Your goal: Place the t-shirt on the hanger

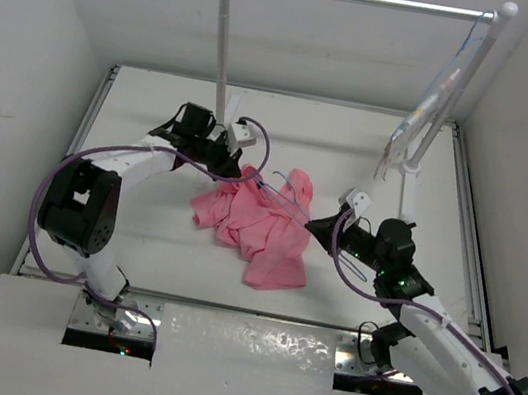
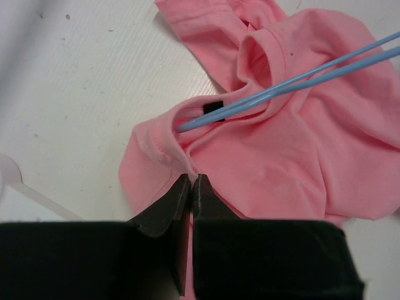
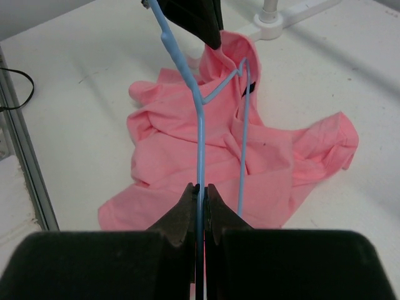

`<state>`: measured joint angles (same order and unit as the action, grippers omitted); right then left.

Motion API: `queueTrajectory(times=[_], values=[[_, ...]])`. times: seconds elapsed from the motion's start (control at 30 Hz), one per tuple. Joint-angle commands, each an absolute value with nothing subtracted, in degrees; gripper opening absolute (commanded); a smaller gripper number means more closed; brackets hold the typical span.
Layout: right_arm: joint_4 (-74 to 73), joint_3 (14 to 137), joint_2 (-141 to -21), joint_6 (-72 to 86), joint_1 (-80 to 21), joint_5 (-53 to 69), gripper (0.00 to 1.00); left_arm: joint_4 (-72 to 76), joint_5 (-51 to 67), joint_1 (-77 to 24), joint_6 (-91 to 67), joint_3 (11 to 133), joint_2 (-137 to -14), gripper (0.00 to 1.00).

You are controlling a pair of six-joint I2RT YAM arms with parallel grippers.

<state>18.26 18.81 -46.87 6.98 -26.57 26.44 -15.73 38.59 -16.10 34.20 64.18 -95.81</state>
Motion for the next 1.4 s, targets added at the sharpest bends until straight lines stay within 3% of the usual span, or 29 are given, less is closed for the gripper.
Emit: queueTrajectory(times=[0.0, 0.37, 0.83, 1.37], values=[[25.1, 18.5, -46.8, 10.1, -25.0, 29.4, 0.0, -15.1, 43.2, -15.6, 34.7, 67.4, -96.3, 0.0], [31.6, 21.4, -58.8, 12.0, -24.0, 34.1, 0.0, -20.2, 44.9, -15.6, 40.7, 69.4, -93.9, 0.0], [35.6, 27.0, -63.4, 15.8, -21.2, 47.0, 0.0, -34.5, 54.3, -15.6, 55.0, 75.0, -88.9, 0.0], [39.5, 29.3, -66.3, 16.8, -21.1, 47.3, 0.0, -53.7, 58.2, -22.9, 62.9, 86.8, -89.1, 0.0]])
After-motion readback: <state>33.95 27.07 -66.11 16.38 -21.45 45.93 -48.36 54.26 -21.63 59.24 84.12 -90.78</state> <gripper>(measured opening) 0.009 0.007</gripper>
